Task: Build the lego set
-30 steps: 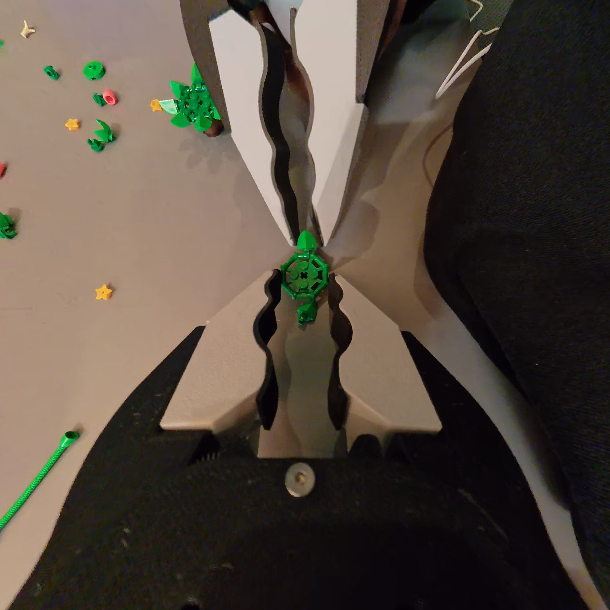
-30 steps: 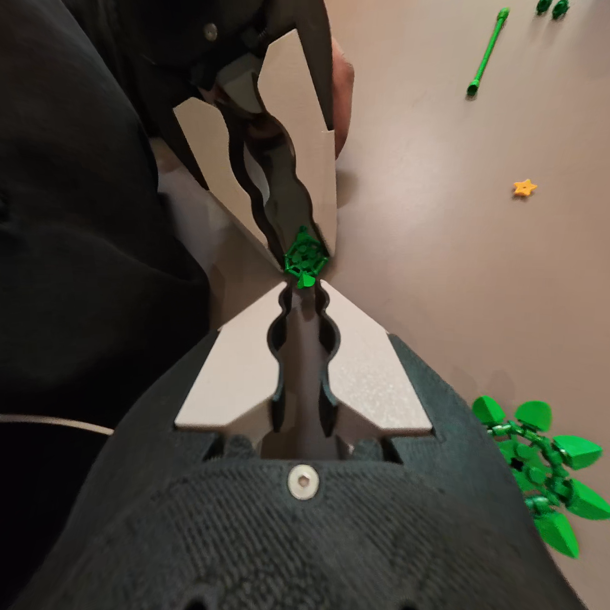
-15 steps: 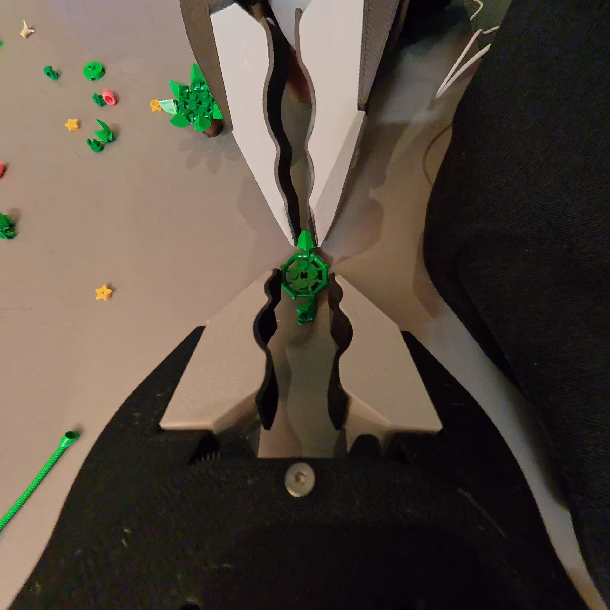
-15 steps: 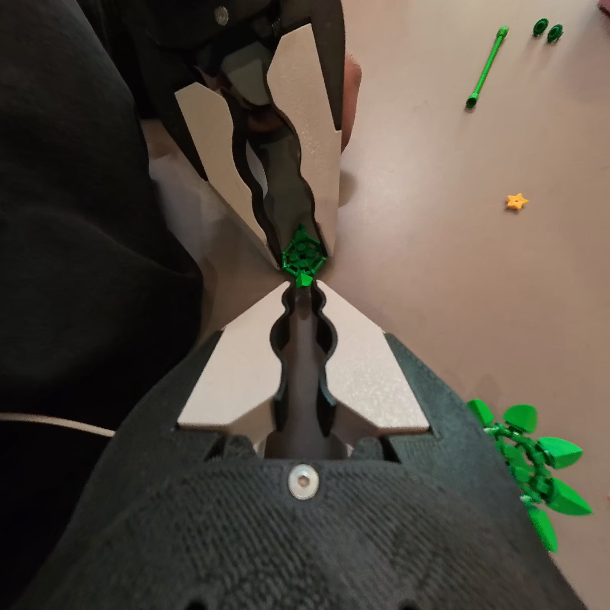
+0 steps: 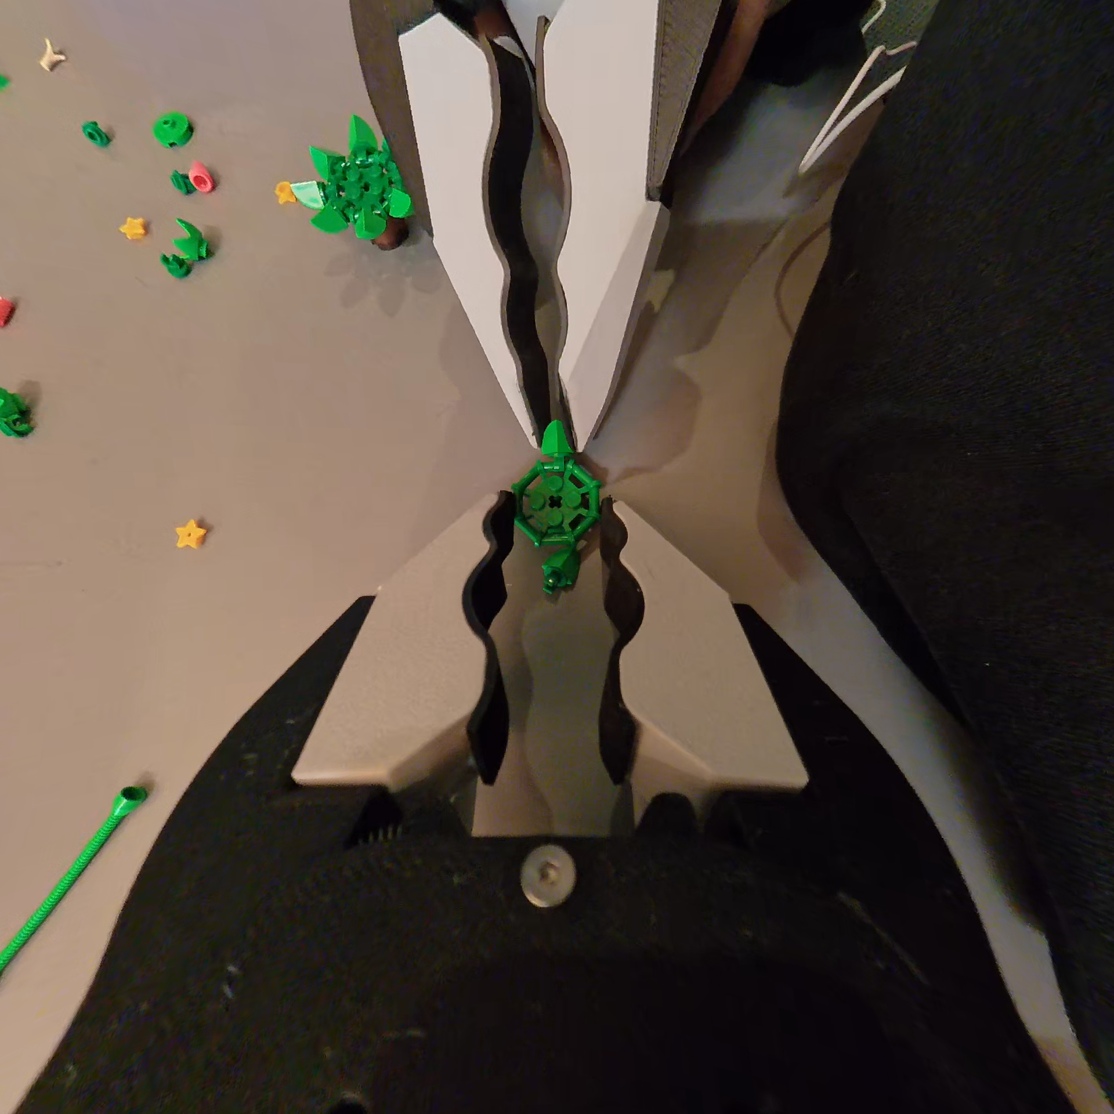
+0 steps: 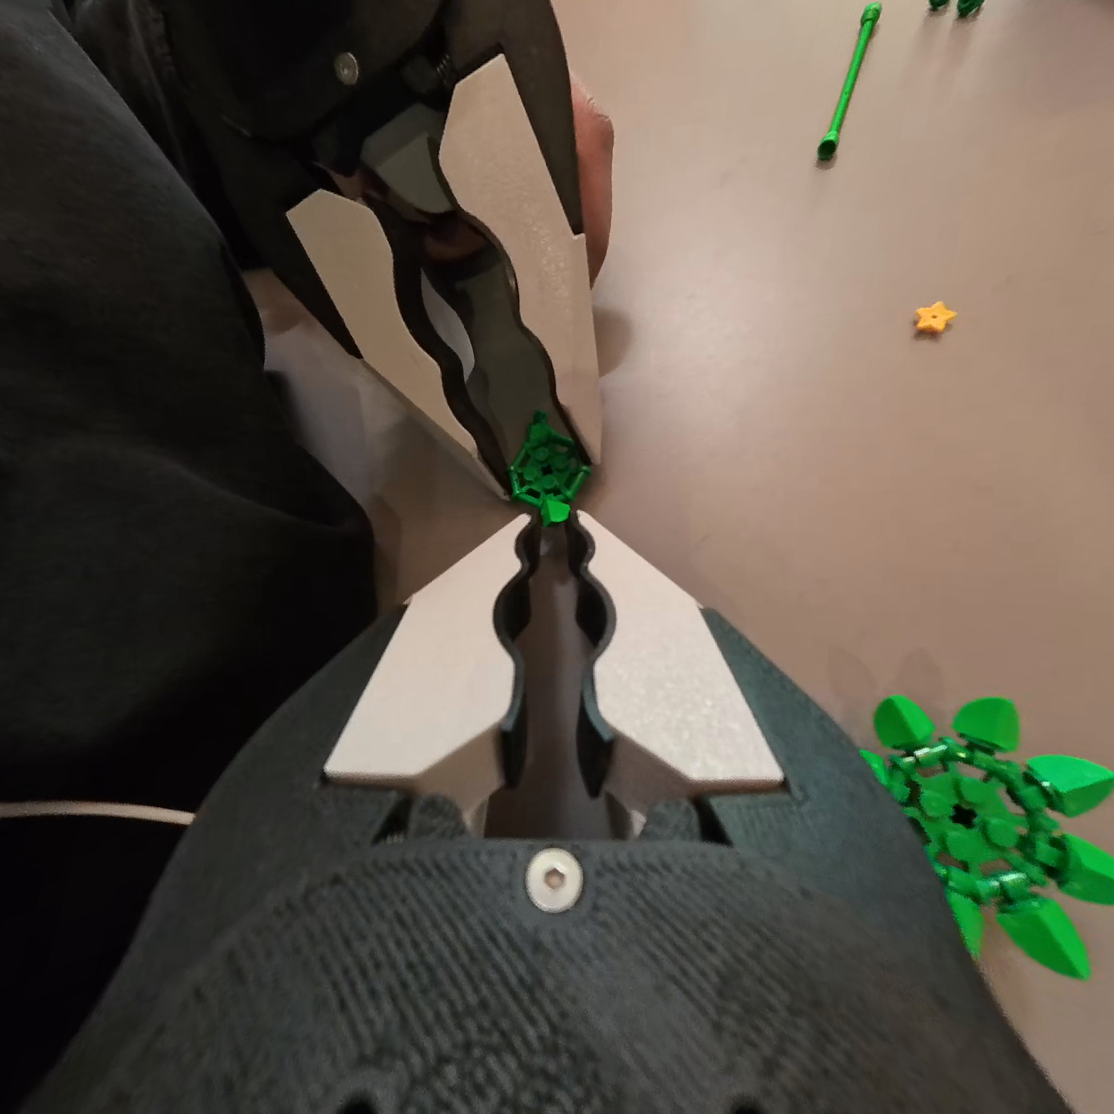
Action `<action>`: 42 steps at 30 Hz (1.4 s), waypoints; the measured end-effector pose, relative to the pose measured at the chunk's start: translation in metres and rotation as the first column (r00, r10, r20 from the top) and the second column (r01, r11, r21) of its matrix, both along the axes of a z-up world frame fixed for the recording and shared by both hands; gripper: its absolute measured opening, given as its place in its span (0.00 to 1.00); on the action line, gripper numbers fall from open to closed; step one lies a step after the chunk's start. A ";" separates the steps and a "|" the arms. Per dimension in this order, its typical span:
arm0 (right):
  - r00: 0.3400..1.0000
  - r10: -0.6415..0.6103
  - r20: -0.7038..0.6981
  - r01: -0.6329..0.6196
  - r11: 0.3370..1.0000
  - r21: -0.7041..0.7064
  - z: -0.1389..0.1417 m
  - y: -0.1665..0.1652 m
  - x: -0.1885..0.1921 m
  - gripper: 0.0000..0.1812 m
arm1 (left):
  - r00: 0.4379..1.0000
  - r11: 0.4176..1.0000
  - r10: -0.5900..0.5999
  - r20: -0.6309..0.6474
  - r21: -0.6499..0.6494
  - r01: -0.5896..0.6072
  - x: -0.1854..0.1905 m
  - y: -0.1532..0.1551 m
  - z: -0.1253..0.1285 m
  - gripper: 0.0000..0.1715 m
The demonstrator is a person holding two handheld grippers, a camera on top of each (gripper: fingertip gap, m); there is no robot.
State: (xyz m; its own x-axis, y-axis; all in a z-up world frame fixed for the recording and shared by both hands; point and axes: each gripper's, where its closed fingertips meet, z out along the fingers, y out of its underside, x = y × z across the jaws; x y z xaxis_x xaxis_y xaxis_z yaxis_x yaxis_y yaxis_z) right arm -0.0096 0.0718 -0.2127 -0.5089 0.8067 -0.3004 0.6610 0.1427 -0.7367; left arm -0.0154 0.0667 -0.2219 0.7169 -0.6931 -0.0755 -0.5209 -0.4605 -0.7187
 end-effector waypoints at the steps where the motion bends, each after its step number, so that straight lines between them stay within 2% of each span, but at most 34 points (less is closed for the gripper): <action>1: 1.000 -0.003 0.000 0.003 1.000 0.000 0.000 0.000 0.000 0.04 | 1.000 1.000 0.000 0.000 0.000 0.000 0.000 0.000 0.000 0.16; 42: 0.998 -0.048 0.029 0.049 0.998 -0.032 -0.001 0.002 -0.003 0.04 | 1.000 1.000 0.005 -0.015 0.007 -0.004 -0.001 0.001 -0.001 0.16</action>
State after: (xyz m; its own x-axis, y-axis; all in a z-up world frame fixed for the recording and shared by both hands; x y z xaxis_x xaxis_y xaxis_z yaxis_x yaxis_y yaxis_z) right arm -0.0121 0.0736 -0.2142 -0.4605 0.8198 -0.3404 0.6872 0.0865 -0.7213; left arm -0.0160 0.0674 -0.2225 0.7187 -0.6893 -0.0913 -0.5297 -0.4576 -0.7142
